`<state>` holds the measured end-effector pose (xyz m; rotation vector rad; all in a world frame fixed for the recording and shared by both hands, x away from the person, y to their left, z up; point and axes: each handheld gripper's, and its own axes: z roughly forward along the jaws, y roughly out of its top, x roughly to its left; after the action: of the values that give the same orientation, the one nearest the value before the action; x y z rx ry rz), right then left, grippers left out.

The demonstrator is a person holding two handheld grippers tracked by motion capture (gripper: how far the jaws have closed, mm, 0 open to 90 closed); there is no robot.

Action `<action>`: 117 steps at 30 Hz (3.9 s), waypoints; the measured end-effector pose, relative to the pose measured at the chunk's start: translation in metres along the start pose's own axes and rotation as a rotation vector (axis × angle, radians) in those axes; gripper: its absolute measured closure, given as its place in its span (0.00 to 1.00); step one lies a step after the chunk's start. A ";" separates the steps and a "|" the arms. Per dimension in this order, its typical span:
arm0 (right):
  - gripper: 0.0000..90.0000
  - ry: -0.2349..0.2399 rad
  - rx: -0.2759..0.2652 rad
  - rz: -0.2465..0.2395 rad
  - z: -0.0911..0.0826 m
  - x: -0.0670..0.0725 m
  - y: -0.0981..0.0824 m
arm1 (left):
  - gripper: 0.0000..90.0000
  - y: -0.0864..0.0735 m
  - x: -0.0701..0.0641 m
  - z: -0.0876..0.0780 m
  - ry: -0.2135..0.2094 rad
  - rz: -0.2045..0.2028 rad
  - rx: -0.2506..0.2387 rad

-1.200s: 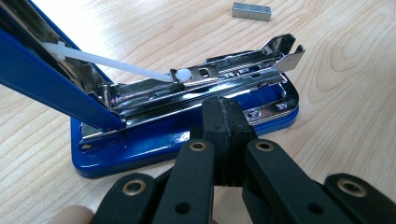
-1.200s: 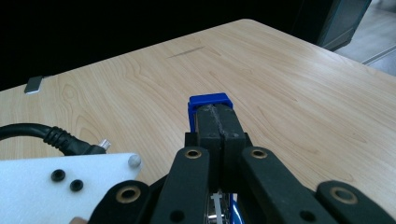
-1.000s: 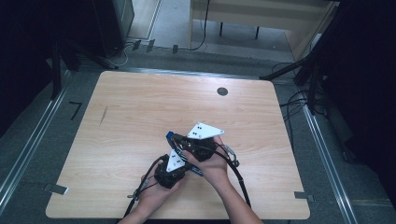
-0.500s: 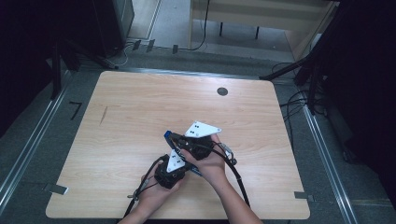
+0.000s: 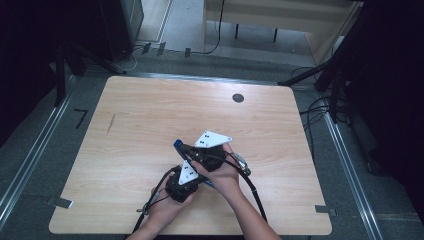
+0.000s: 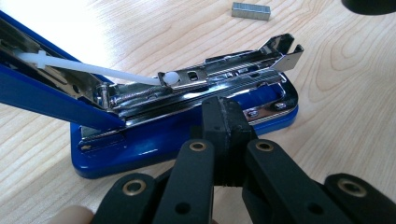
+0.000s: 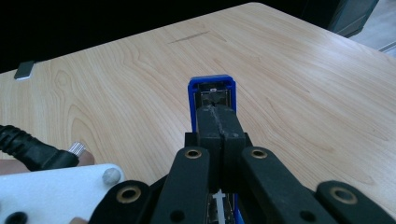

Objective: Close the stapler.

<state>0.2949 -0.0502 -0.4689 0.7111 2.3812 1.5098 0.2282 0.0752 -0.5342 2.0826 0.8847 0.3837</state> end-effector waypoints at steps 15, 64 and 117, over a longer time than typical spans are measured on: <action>1.00 0.018 0.036 0.014 0.010 -0.005 -0.007 | 1.00 0.000 0.000 0.000 0.001 0.008 0.005; 1.00 0.004 0.253 0.068 0.048 -0.009 -0.015 | 1.00 0.000 0.000 0.000 0.000 0.014 0.006; 0.93 -0.170 0.089 0.133 -0.050 -0.052 -0.035 | 1.00 0.000 0.000 0.000 0.000 0.012 0.005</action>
<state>0.3080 -0.1284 -0.4810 0.9939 2.3249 1.3384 0.2278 0.0752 -0.5340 2.0939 0.8742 0.3881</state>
